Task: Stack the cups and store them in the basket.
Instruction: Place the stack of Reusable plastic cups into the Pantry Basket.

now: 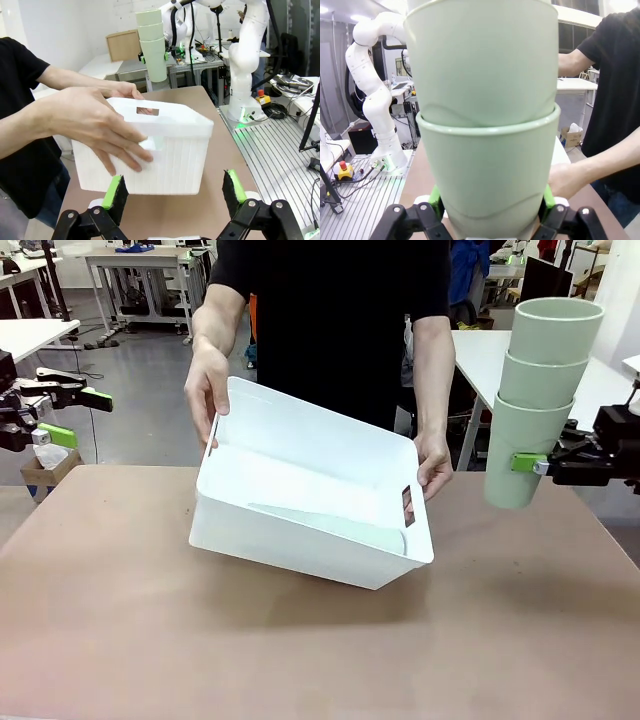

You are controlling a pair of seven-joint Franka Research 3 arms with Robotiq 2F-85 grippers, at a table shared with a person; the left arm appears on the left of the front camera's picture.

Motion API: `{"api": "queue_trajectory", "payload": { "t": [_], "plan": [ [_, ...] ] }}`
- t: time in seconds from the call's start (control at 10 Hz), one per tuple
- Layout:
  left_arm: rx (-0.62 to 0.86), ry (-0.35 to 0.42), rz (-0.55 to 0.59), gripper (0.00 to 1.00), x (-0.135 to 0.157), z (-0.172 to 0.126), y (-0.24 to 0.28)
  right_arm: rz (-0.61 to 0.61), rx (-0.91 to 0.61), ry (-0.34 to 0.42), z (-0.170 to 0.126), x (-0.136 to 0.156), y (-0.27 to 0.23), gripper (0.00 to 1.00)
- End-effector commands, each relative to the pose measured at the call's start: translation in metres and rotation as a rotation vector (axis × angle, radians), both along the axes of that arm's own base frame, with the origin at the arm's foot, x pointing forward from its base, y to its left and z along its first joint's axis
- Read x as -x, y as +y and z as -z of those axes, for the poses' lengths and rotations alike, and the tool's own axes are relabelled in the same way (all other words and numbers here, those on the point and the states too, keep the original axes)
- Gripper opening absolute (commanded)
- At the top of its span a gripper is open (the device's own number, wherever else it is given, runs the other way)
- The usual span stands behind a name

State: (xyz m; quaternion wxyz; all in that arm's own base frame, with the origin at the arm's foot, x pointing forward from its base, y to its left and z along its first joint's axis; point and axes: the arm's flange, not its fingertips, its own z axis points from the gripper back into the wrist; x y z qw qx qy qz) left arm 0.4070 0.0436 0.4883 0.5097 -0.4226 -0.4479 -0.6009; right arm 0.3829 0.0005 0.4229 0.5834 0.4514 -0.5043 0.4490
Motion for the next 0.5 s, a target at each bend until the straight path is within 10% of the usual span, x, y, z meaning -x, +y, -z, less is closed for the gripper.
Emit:
{"api": "queue_trajectory", "payload": {
  "t": [0.0,0.4],
  "plan": [
    [0.000,-0.003,0.003,1.00,0.001,-0.002,-0.001,0.032,0.049,0.001,-0.033,0.002,0.016,0.86],
    [0.000,-0.003,0.003,1.00,0.001,-0.002,-0.001,0.056,0.156,0.001,-0.074,0.000,0.058,0.86]
  ]
}}
